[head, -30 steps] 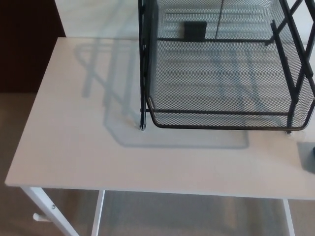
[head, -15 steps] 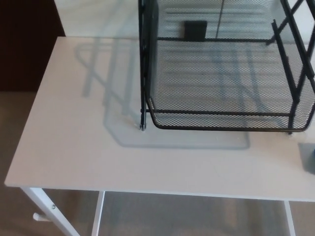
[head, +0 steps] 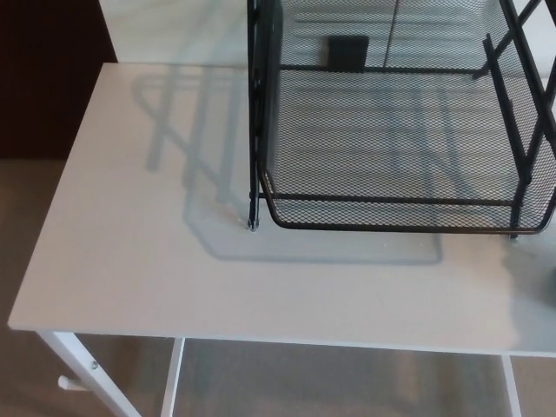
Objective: The robot walks towards a desk on which a file tray is kept in the middle and a cube is kept to its right. The robot lifts the cube using its right hand and places it on the file tray.
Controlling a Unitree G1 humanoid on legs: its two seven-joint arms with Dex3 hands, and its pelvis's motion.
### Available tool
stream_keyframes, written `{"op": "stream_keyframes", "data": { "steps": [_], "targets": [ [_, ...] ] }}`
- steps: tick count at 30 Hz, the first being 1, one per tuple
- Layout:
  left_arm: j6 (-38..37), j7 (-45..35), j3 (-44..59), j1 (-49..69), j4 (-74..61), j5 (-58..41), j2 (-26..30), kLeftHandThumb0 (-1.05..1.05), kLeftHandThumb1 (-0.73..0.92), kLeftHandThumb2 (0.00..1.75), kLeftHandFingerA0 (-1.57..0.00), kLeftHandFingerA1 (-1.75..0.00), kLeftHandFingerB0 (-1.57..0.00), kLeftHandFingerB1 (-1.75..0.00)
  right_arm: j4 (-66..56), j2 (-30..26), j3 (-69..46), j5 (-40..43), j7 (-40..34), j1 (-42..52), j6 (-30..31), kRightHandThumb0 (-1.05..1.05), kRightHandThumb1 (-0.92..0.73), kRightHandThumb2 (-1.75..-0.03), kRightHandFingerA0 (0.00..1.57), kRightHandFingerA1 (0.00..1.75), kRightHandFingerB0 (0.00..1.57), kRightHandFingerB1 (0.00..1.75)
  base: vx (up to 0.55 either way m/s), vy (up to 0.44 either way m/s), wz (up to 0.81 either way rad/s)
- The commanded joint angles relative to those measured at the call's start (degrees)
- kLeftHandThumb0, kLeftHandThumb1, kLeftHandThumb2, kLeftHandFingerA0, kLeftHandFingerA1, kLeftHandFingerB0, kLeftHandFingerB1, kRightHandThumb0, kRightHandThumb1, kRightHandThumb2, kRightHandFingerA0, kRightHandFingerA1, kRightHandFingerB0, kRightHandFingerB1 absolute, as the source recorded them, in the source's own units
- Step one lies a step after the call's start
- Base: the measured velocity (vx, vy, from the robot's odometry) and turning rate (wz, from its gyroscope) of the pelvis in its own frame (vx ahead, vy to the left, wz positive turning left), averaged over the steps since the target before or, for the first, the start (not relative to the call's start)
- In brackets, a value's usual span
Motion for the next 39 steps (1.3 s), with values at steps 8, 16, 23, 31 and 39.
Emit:
{"op": "stream_keyframes", "data": {
  "steps": [8, 16, 23, 31, 39],
  "targets": [
    [-3.15, 1.08, -0.51, -0.12, 0.43, 0.21, 2.05, -1.00, 0.85, 0.64, -0.19, -0.81, 0.00, -0.59, 0.13, -3.51, 10.27, -7.89, 8.23, -1.17, -7.69, -0.63, -0.41, -0.81, 0.00, 0.30, 0.00, 0.20, 0.00, 0.000, 0.00],
    [-3.42, 1.60, -1.74, 0.15, 0.06, 0.49, 2.09, -1.00, 0.62, 1.06, -0.24, -0.75, -0.05, -0.60, 2.12, -1.13, 11.63, -9.74, 8.05, -1.59, -8.17, -0.62, -0.41, -0.82, 0.01, 0.33, 0.00, 0.21, 0.00, 0.000, 0.00],
    [-3.55, 1.13, -1.82, 0.28, 0.57, 0.40, 2.15, -0.98, 0.59, 1.01, -0.22, -0.73, -0.06, -0.61, 8.99, 1.01, 14.25, -13.50, 5.38, -2.30, -9.91, -0.59, -0.41, -0.82, 0.01, 0.38, 0.00, 0.26, 0.00, 0.000, 0.00],
    [-2.70, 1.97, -4.52, -0.58, 0.84, 2.11, 1.93, -0.42, 0.37, 1.05, -0.12, -0.60, -0.03, -0.55, 10.60, 0.23, 23.52, -26.38, 5.43, -4.84, -5.80, -0.53, -0.54, -0.75, 0.03, 0.38, 0.00, 0.13, 0.00, 0.000, 0.00],
    [-3.89, 1.58, -4.37, 0.63, -0.29, 1.12, 1.94, -0.94, 0.60, 1.01, -0.28, -0.74, -0.09, -0.62, 10.76, 0.86, 24.44, -32.98, -16.24, -0.29, -11.27, -0.22, -0.73, -0.62, 0.82, 1.10, 0.80, 0.46, 0.00, 0.000, 0.00]
  ]
}}
